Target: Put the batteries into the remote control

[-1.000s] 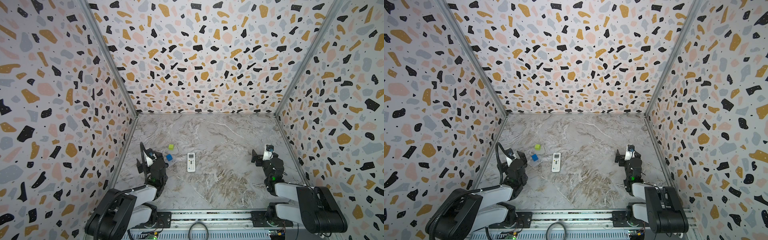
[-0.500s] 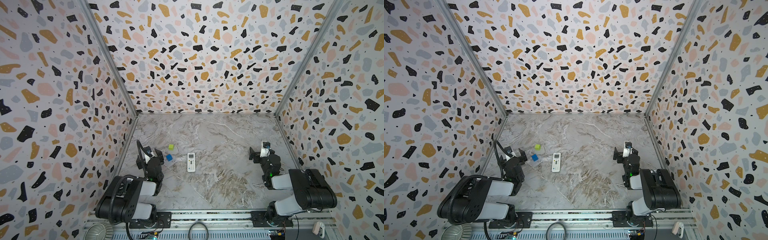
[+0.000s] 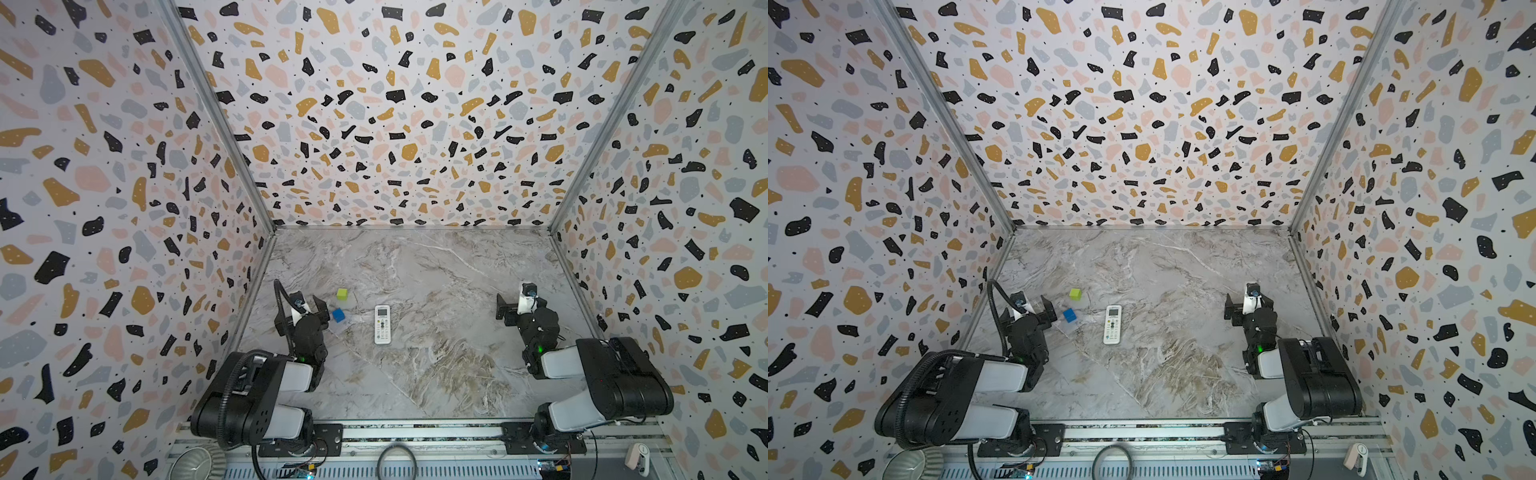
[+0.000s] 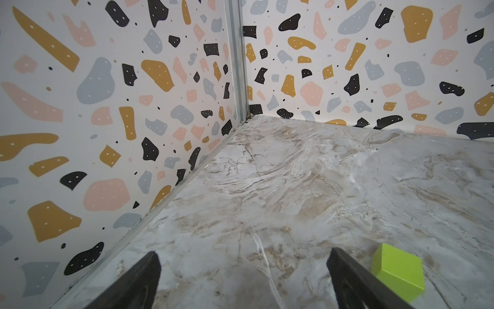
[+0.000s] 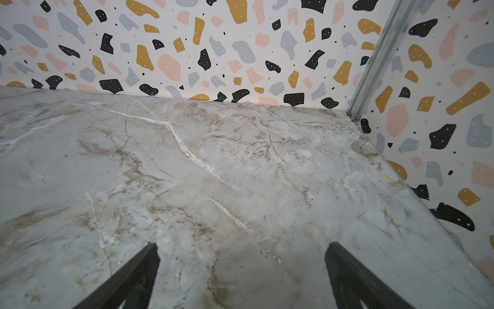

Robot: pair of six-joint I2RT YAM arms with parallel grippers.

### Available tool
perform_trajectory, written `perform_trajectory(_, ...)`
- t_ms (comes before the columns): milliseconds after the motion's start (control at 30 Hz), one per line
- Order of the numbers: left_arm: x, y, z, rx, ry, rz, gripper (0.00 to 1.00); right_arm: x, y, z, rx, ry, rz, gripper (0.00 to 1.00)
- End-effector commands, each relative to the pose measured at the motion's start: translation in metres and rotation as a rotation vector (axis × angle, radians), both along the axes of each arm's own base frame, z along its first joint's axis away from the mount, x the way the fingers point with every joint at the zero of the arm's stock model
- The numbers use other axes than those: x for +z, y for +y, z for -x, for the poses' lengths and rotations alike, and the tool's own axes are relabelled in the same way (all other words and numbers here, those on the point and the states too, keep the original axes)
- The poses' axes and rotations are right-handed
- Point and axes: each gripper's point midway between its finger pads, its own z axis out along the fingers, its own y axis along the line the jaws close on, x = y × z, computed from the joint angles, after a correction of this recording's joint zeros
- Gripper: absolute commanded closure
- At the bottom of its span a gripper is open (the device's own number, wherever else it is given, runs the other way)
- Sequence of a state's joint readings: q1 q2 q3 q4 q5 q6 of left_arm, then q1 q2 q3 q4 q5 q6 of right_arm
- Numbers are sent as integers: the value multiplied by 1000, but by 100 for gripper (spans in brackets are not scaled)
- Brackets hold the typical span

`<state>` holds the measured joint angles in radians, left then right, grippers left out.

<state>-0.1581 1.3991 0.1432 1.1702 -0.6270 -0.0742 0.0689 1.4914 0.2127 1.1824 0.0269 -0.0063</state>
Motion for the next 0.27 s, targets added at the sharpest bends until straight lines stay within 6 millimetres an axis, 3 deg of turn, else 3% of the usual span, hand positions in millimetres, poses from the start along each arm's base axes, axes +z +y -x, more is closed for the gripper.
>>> perform_trajectory(0,15,1,-2,5,-73,20,1,12,-1,-6,-8,-37,2,1)
perform_trajectory(233,16,1,-1,5,-75,20,0,13,0,-4,-3,-45,6,1)
